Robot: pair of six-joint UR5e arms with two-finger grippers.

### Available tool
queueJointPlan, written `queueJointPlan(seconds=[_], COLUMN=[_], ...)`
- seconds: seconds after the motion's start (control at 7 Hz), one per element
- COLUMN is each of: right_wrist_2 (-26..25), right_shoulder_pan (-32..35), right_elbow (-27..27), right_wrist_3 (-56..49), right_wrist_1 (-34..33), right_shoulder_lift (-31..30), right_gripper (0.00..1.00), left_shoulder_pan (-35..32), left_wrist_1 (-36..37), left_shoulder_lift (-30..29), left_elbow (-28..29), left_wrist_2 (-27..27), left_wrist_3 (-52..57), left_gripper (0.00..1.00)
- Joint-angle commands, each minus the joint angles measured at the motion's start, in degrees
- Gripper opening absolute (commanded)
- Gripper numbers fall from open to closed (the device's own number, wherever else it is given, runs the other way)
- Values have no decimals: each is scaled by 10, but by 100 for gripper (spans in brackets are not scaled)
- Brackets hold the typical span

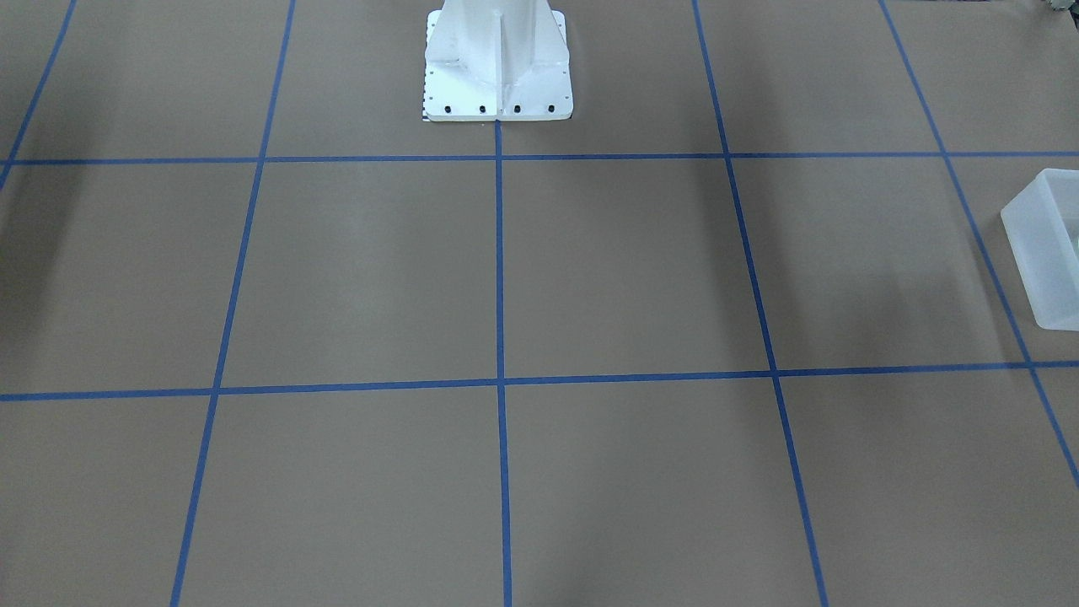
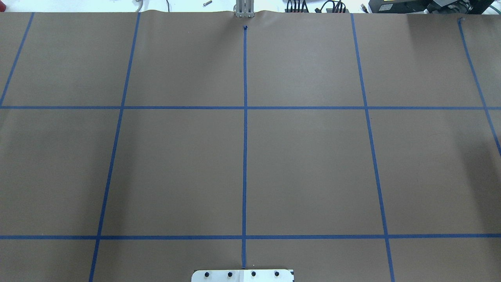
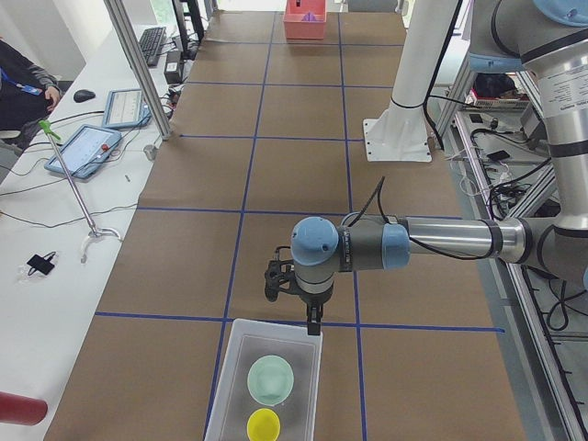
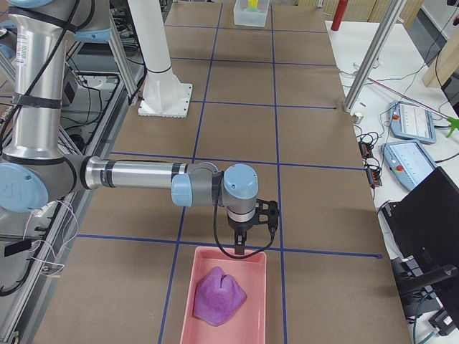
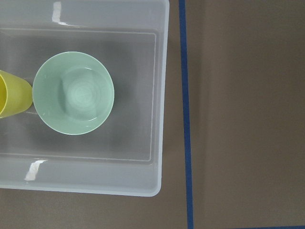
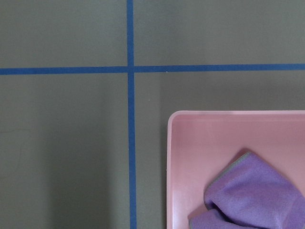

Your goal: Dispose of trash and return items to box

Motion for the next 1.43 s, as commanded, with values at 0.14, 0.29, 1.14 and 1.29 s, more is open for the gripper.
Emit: queueJointPlan(seconds=[0.14, 0.29, 1.14, 1.29], right_wrist_2=[6, 6, 18, 18], right_shoulder_pan=[-3, -3, -3, -3], right_elbow=[-4, 0, 3, 3], right_wrist_3=[-3, -3, -2, -2], right_wrist_1=[16, 29, 36, 35], right_shoulder_lift=[-6, -6, -7, -7], right_gripper=[100, 100, 100, 100], left_shoulder_pan=[0, 0, 0, 0], left_wrist_1=[0, 1, -2, -2], left_shoulder_lift=[1, 1, 16, 16], left_elbow=[1, 1, -1, -1], left_wrist_2=[0, 0, 0, 0], left_wrist_3=[0, 0, 0, 0], left_gripper=[98, 98, 98, 98])
